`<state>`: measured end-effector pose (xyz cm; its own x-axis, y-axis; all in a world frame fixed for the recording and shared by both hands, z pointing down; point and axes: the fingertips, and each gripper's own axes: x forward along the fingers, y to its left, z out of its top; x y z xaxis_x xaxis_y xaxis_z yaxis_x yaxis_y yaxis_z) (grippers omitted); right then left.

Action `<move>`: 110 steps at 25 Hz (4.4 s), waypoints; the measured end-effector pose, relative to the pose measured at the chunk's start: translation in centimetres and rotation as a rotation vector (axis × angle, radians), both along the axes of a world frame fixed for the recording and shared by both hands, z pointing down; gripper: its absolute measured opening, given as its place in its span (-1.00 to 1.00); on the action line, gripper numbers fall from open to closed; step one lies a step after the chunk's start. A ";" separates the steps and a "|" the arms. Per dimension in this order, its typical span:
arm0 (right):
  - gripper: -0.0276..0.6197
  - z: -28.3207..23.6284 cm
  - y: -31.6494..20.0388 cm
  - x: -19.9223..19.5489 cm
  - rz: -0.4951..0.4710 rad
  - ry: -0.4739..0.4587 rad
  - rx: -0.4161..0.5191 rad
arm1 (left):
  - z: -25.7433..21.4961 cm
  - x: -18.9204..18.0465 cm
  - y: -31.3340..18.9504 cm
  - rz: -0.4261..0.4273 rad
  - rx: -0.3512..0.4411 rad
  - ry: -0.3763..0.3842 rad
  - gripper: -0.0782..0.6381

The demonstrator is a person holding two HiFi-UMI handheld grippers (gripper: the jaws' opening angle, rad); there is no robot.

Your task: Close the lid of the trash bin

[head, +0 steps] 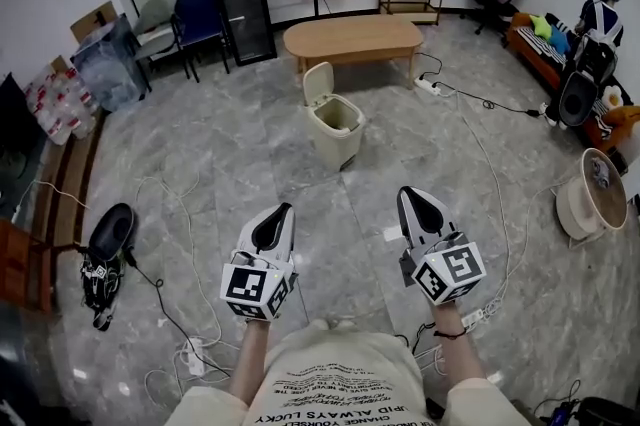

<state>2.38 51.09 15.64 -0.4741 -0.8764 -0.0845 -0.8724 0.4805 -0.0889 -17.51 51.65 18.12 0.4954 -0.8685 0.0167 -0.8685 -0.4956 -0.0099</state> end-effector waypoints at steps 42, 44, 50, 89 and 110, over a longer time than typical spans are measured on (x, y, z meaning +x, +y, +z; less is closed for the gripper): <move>-0.90 5.5 -25.7 0.7 0.036 -0.030 -0.139 | 4.8 -0.7 -25.4 0.026 -0.099 -0.008 0.06; -0.90 5.7 -27.3 0.6 0.039 -0.038 -0.148 | 4.7 -1.0 -27.1 0.028 -0.098 -0.012 0.06; -0.90 6.5 -31.1 0.0 0.048 -0.046 -0.156 | 5.4 -2.6 -30.9 0.004 -0.108 -0.025 0.06; -0.90 13.4 -67.4 1.5 -0.129 0.041 -0.370 | 12.0 2.0 -65.9 -0.108 -0.332 -0.025 0.06; -0.90 21.5 -77.2 -0.1 -0.151 0.063 -0.493 | 21.0 3.6 -80.1 0.000 -0.518 -0.235 0.06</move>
<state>2.32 -26.07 37.18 -0.5889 -0.7264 0.3543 -0.8078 0.5155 -0.2859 -13.93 -28.48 39.09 0.4266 -0.7176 0.5505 -0.8725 -0.4869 0.0413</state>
